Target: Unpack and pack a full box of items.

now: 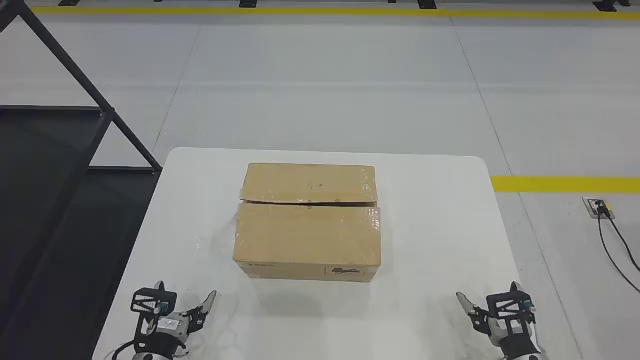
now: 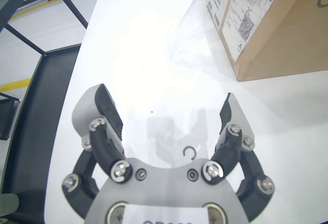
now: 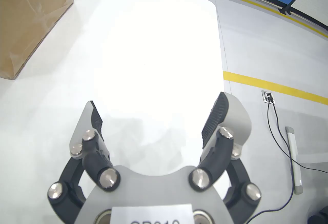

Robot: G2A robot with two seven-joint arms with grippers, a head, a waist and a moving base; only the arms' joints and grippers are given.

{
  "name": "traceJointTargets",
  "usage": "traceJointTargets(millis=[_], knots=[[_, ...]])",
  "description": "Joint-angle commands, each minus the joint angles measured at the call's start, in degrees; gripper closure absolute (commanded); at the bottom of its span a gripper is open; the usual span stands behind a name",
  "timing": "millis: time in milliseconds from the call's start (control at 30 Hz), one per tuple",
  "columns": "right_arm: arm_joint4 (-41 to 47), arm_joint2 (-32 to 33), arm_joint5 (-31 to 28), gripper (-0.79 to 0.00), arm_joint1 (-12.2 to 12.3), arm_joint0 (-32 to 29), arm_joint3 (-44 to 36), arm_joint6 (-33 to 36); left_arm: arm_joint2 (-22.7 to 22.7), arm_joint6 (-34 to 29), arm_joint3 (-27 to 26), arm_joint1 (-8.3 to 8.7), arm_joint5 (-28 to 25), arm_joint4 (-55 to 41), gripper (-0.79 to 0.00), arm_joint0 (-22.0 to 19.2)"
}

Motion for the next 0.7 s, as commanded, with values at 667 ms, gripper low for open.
traceJointTargets(millis=[667], knots=[[6.7,-3.41,-3.23,-0.785,-0.59,4.49,-8.66,8.77,-10.19,11.77,0.9,0.53,-11.41,-10.22,-0.785,1.75]])
